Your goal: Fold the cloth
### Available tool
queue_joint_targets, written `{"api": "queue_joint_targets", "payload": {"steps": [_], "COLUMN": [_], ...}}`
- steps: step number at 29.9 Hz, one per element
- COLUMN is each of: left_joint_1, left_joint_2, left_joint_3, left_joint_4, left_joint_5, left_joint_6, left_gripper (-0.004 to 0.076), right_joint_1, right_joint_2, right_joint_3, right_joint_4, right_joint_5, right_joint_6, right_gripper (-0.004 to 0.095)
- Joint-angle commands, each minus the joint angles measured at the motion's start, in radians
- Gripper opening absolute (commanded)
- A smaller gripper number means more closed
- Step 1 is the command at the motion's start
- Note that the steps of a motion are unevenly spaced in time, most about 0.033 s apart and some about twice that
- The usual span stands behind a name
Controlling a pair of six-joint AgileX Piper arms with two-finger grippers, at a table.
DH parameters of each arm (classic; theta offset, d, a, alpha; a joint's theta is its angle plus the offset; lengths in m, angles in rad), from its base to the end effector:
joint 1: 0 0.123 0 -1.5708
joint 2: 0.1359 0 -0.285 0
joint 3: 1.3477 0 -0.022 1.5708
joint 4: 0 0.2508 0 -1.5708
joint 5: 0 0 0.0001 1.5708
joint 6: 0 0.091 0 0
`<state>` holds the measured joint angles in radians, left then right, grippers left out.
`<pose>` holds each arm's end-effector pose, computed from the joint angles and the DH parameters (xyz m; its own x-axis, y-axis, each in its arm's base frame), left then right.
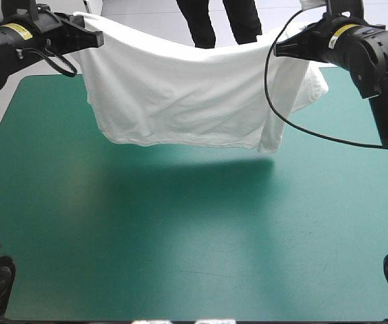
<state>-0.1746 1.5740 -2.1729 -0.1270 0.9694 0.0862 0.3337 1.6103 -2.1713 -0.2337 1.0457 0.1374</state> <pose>0.3003 -0.0626 0.5561 -0.2679 0.0615 -0.9615 0.2754 0.9612 -0.0153 0.3073 0.0872 0.5390 -0.3579 -0.1048 -0.9279 -0.1388 0.9886 -0.0581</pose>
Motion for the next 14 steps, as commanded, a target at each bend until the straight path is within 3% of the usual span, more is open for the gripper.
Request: {"api": "queue_joint_targets", "payload": {"steps": [1, 8, 11, 14], "left_joint_1": [-0.002, -0.002, -0.002, -0.002], "left_joint_2": [0.006, 0.115, 0.147, 0.164], "left_joint_3": [-0.019, -0.019, -0.019, -0.019], "left_joint_4": [-0.011, -0.009, -0.009, -0.003], "left_joint_5": [-0.162, -0.442, -0.544, -0.602], "left_joint_6": [0.007, 0.043, 0.043, 0.043], "left_gripper": [-0.0009, -0.0009, -0.0009, -0.0009], "right_joint_1": [-0.006, -0.020, -0.060, -0.093], "right_joint_2": [-0.002, 0.103, 0.139, 0.157], "right_joint_3": [-0.027, -0.027, -0.027, -0.027], "right_joint_4": [-0.061, -0.213, -0.200, -0.193], "right_joint_5": [-0.180, -0.404, -0.499, -0.526], "right_joint_6": [-0.003, 0.090, 0.132, 0.140], "right_gripper": [-0.0017, -0.0017, -0.0017, -0.0017]}}
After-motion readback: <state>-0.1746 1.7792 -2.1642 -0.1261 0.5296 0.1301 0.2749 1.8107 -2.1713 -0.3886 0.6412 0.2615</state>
